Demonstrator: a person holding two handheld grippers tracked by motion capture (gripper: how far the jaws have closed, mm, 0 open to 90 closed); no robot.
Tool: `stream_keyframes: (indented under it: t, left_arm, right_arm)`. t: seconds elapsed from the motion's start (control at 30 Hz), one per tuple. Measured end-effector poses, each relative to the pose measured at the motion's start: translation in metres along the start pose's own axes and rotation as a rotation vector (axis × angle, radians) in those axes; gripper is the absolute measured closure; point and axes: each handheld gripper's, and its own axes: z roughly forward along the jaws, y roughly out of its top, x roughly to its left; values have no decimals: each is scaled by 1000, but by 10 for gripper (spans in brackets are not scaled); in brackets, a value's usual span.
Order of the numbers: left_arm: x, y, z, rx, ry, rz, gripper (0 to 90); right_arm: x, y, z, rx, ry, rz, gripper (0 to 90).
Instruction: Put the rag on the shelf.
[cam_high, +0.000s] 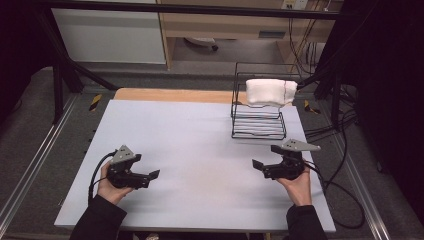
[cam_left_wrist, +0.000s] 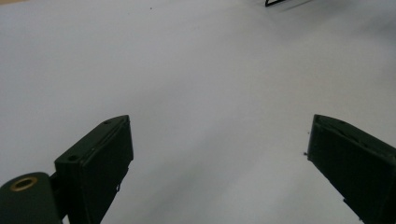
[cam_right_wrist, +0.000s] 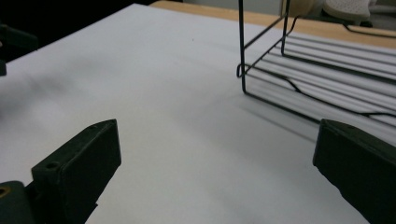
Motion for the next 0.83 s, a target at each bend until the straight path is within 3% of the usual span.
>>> stream_keyframes:
  t: [0.17,0.37,0.83]
  left_arm:
    - [9,-18,-8,9,13,-20,72]
    - [16,-33,-17,3,16,-16,74]
    - [21,-46,-18,27,14,-22,73]
  right_arm:
    - [-2,-17,0,15,13,16,5]
    - [-2,-34,-3,44,19,29,4]
    - [-2,-54,-4,87,23,44,4]
